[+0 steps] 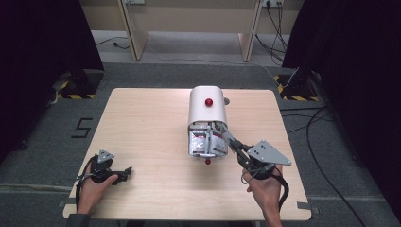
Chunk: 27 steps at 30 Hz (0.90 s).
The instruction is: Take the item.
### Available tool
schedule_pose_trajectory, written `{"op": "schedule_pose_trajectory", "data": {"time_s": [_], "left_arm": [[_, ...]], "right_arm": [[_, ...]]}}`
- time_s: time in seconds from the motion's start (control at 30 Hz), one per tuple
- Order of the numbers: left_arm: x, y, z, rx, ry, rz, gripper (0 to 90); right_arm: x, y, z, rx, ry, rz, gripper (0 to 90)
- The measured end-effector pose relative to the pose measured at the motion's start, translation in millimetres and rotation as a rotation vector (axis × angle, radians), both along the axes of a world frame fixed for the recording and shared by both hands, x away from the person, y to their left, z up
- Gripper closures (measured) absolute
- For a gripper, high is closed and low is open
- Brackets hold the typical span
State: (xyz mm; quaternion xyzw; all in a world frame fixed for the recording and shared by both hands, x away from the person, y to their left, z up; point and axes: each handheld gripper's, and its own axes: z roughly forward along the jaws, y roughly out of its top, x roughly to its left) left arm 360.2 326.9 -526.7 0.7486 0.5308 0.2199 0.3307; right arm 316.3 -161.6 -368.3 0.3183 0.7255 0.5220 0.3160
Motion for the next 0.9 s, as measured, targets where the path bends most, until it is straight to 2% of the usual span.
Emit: {"op": "schedule_pose_trajectory", "data": {"time_s": [0.23, 0.4, 0.43, 0.7, 0.9], "left_arm": [[-0.3, 0.1, 0.0, 0.001, 0.000, 0.000, 0.0], [-0.3, 0.0, 0.0, 0.001, 0.000, 0.001, 0.0], [-0.3, 0.0, 0.0, 0.001, 0.000, 0.000, 0.0], [-0.4, 0.3, 0.1, 0.004, 0.001, -0.002, 0.0], [-0.4, 0.3, 0.1, 0.004, 0.001, -0.002, 0.0]], "right_arm": [[-7.4, -21.8, -0.4, 0.016, 0.000, -0.036, 89.5], [-6.9, -39.8, -2.4, 0.017, 0.000, -0.086, 89.5], [-5.0, -46.4, -6.0, 0.017, 0.010, -0.107, 89.5], [7.3, -66.8, -25.2, 0.001, 0.058, -0.174, 89.5], [17.5, -75.1, -38.3, 0.006, 0.094, -0.200, 89.5]]}}
